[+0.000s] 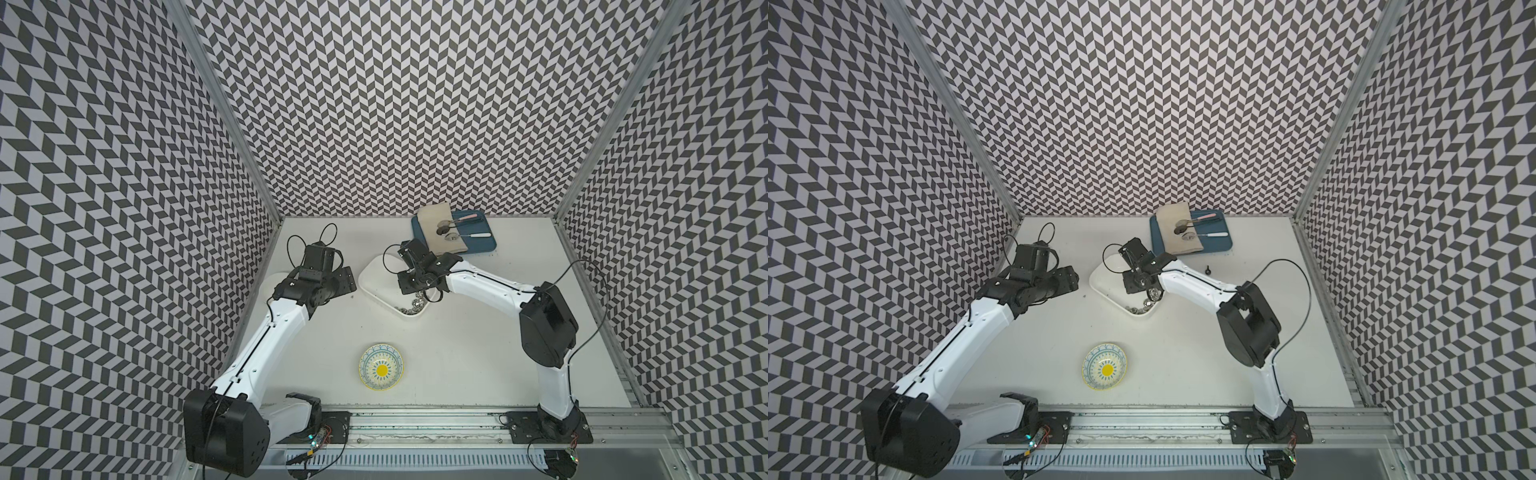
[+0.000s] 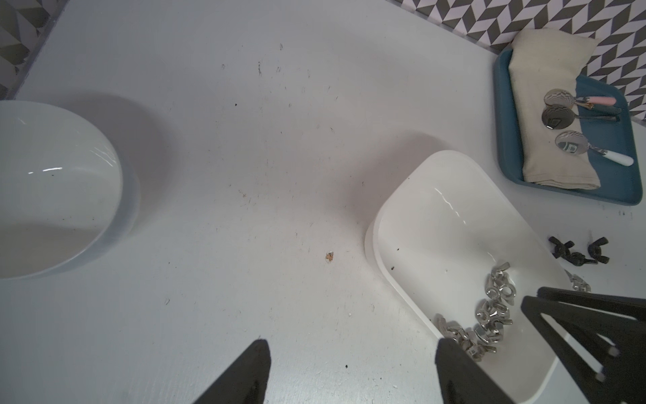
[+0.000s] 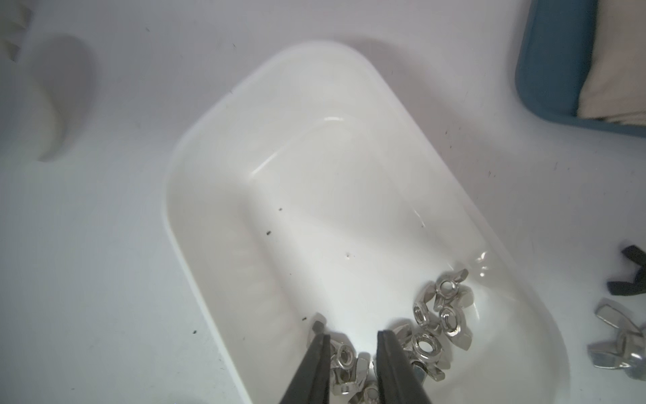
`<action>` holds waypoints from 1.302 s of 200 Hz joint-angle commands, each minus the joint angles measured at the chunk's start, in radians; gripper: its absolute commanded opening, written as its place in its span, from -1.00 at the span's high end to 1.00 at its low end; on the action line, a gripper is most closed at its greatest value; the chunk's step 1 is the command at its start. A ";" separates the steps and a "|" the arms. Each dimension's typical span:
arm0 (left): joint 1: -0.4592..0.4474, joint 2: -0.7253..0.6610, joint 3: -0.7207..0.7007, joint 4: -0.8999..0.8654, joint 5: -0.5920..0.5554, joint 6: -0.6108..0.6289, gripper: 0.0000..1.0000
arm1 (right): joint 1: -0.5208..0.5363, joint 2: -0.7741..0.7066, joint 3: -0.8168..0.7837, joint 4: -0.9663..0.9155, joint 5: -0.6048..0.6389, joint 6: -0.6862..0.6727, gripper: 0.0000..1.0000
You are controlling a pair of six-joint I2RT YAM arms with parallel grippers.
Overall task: Take out the wing nut from the storage box
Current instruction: Pick up the wing nut from the storage box.
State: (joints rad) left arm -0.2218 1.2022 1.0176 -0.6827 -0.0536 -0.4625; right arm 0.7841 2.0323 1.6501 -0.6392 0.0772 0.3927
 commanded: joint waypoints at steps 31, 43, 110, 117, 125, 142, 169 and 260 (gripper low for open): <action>0.006 -0.029 -0.014 0.013 0.008 0.007 -0.57 | -0.002 0.055 -0.022 -0.019 0.119 0.059 0.45; 0.006 -0.030 -0.015 0.012 0.005 0.008 -0.57 | -0.004 0.061 -0.028 -0.016 0.136 0.074 0.46; 0.009 -0.033 -0.008 0.000 0.000 0.024 -0.57 | -0.023 0.112 -0.026 -0.015 0.184 0.134 0.46; 0.009 -0.035 -0.007 0.000 -0.001 0.025 -0.57 | -0.025 0.114 -0.026 -0.015 0.193 0.140 0.46; 0.010 -0.035 -0.007 -0.001 -0.002 0.026 -0.58 | -0.027 0.116 -0.023 -0.014 0.198 0.144 0.46; 0.010 -0.035 -0.004 -0.003 -0.001 0.028 -0.58 | -0.031 0.123 -0.017 -0.013 0.206 0.150 0.46; 0.013 -0.035 0.007 -0.010 -0.004 0.034 -0.57 | -0.036 0.137 -0.003 -0.010 0.216 0.155 0.46; 0.021 -0.039 0.010 -0.016 -0.003 0.039 -0.58 | -0.048 0.178 0.034 -0.017 0.219 0.168 0.45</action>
State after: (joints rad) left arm -0.2085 1.1889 1.0103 -0.6842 -0.0547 -0.4385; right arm 0.7422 2.1902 1.6554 -0.6601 0.2848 0.5484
